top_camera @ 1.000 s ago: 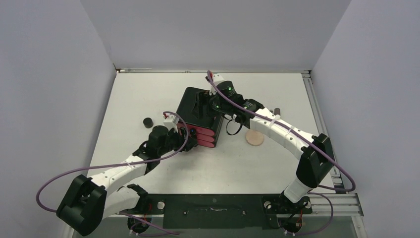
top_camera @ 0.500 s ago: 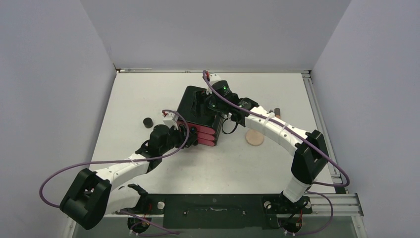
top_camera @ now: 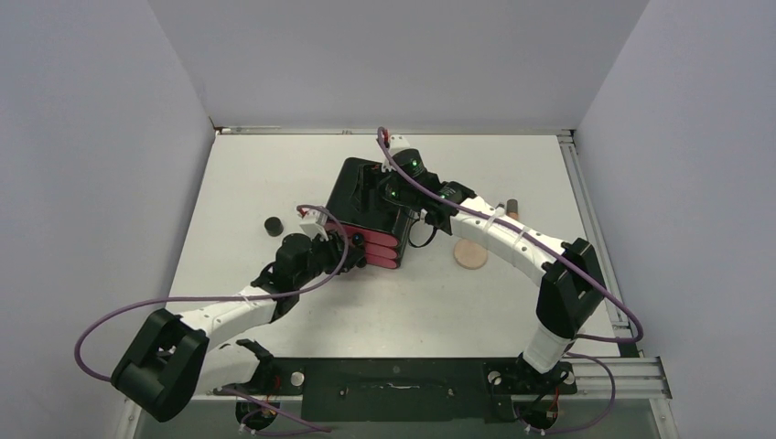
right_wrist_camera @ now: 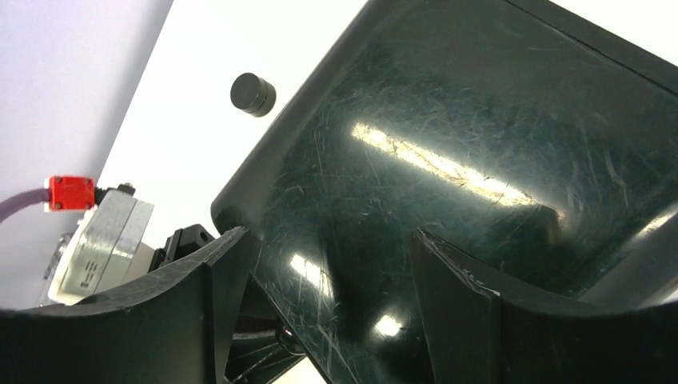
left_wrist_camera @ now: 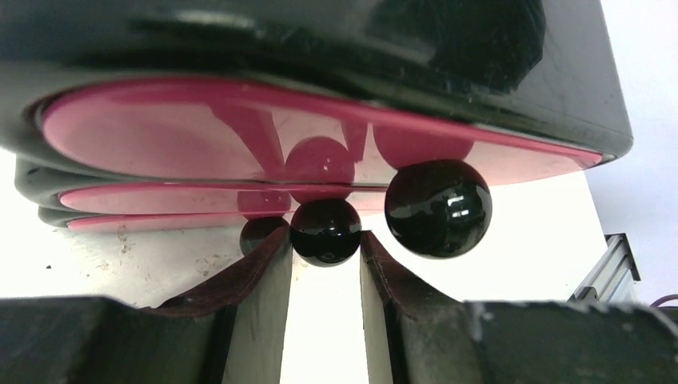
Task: Organize the makeup
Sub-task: Open the drawer in the storage box.
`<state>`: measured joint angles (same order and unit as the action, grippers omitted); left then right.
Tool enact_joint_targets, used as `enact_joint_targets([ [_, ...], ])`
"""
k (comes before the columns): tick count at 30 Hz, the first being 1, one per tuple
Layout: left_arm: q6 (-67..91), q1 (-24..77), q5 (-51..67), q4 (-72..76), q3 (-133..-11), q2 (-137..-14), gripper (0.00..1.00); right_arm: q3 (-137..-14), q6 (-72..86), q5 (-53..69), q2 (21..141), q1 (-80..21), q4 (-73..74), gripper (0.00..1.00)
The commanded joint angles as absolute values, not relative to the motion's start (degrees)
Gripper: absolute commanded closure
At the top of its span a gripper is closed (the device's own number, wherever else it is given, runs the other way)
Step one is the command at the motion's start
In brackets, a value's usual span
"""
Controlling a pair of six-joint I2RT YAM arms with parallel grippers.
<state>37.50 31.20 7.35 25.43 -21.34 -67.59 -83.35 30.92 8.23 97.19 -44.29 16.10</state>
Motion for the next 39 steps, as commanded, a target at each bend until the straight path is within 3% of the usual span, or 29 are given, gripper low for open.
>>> enact_joint_targets([
  [1, 39.4, 31.6, 7.9, 29.5, -18.4, -63.7, 0.85, -81.4, 33.9, 5.1, 98.7, -44.5, 16.2, 0.32],
  [12, 40.6, 32.1, 6.6, 13.7, -12.1, -43.8, 0.84, -81.9, 34.3, 2.8, 100.5, -43.8, 18.2, 0.32],
  [20, 42.0, 32.4, 7.8, 12.8, -10.3, -40.1, 0.82, -82.3, 34.4, 4.6, 100.2, -43.9, 17.4, 0.32],
  [25, 42.6, 32.4, 7.0, 12.1, -10.9, -40.2, 0.63, -83.4, 33.7, 8.3, 99.7, -43.9, 16.5, 0.30],
  [29, 42.0, 32.4, 7.0, 8.6, -13.9, -40.0, 0.32, -85.8, 32.1, 11.8, 99.0, -43.8, 15.9, 0.27],
  [34, 41.0, 32.4, 6.4, 2.6, -18.1, -38.9, 0.21, -90.9, 28.9, 13.3, 97.9, -42.4, 17.4, 0.23],
  [39, 39.0, 32.4, 7.0, -5.3, -22.4, -35.3, 0.19, -92.0, 27.3, 13.9, 93.6, -37.1, 18.6, 0.19],
])
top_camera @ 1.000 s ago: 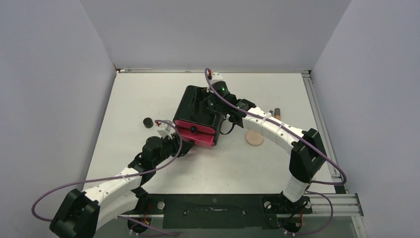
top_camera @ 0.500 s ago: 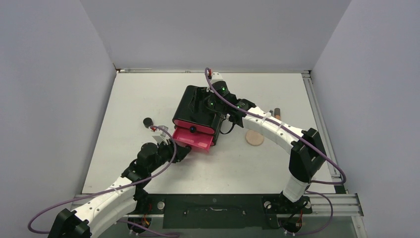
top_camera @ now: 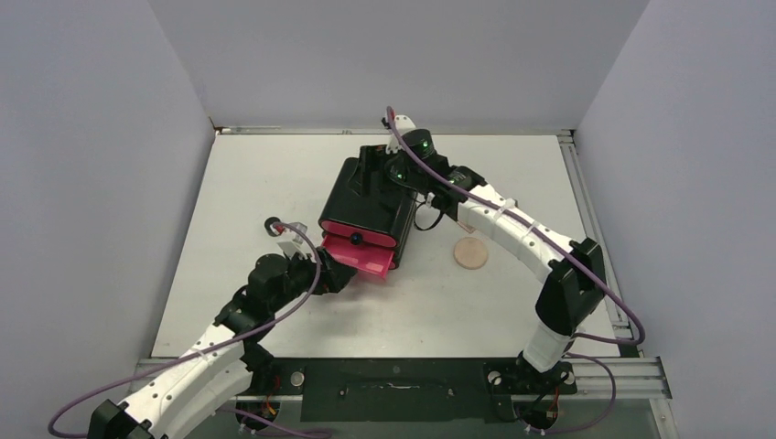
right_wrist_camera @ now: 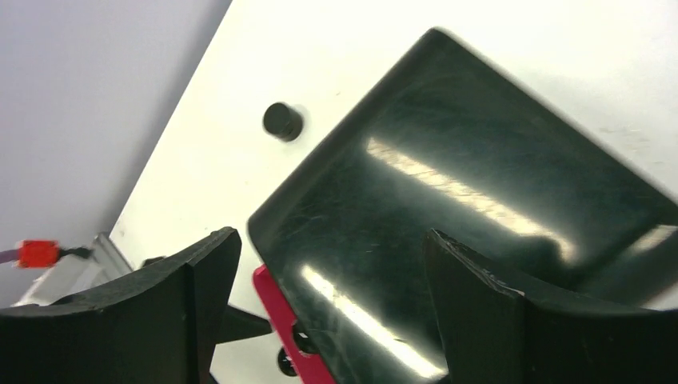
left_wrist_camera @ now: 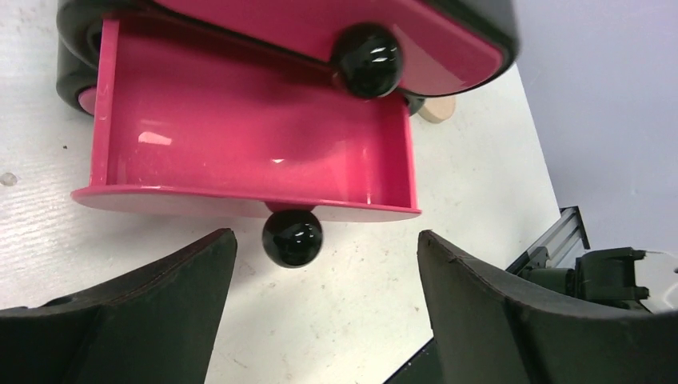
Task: Organize the makeup
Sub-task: Open the drawer in the storage box.
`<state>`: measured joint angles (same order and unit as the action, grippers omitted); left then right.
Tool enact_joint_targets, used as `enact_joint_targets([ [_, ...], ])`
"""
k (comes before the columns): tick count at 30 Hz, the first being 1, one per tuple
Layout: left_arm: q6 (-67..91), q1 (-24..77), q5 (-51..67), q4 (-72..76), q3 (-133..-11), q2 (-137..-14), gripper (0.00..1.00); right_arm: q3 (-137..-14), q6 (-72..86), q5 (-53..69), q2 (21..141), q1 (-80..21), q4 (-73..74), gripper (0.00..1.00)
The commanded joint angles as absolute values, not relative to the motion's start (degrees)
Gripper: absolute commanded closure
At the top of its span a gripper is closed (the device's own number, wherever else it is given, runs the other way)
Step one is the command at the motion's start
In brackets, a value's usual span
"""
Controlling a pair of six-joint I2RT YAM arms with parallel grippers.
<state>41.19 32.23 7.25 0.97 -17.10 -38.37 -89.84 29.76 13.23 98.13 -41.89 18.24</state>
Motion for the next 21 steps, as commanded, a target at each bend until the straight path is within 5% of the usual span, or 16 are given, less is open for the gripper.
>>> enact_joint_targets([
  [1, 38.7, 32.4, 7.3, -6.6, -23.2, -34.3, 0.18, -91.0, 27.2, 13.4, 92.1, -35.3, 18.3, 0.19],
  [8, 35.9, 32.6, 12.5, -12.6, -32.7, -34.2, 0.12, -82.9, 23.3, 6.6, 87.0, -21.2, 18.2, 0.14],
  [21, 33.6, 43.1, 14.5, -12.5, -43.8, -45.6, 0.13, -99.7, 10.0, 9.5, 116.5, -12.0, 38.6, 0.14],
])
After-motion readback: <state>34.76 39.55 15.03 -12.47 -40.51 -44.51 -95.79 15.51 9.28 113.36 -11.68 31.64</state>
